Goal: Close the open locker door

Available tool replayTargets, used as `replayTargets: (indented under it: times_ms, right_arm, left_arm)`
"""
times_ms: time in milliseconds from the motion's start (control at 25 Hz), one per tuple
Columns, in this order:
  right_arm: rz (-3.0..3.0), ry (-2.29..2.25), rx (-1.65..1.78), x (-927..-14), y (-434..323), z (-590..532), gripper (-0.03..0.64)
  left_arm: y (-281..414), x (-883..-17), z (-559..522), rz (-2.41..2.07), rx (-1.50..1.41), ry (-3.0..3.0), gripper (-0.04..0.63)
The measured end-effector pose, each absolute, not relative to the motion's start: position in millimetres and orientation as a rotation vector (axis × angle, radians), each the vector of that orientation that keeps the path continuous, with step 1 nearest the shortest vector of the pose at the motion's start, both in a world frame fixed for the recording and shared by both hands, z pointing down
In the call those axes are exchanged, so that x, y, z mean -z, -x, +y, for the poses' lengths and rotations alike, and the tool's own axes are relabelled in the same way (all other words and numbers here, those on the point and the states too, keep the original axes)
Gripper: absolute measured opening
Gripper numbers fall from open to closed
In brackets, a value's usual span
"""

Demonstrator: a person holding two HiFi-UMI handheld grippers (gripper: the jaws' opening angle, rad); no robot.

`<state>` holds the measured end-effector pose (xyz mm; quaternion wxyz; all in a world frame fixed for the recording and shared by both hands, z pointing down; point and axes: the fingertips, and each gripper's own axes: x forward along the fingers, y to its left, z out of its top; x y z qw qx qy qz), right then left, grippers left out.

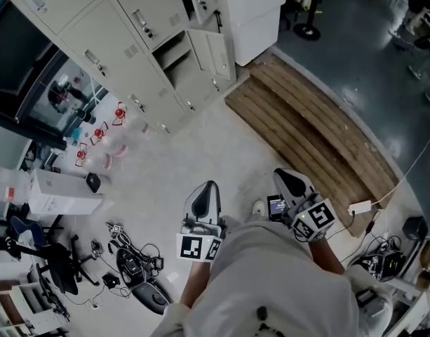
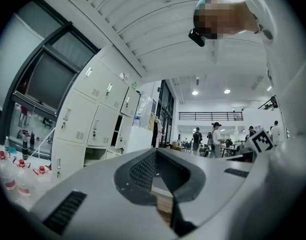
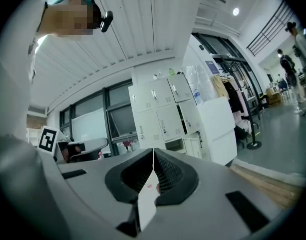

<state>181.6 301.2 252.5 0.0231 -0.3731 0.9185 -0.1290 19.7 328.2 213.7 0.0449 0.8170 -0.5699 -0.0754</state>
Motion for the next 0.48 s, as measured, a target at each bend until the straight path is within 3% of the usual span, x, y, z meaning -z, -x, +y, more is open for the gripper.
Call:
replayTargets:
  times_ms: [480]
  right_arm:
    - [2.85,1.162,0.452,-267,-206,235,0.028]
  left_arm:
    - [-42,-227,267,-1.747,0.177,-2.463,0.008]
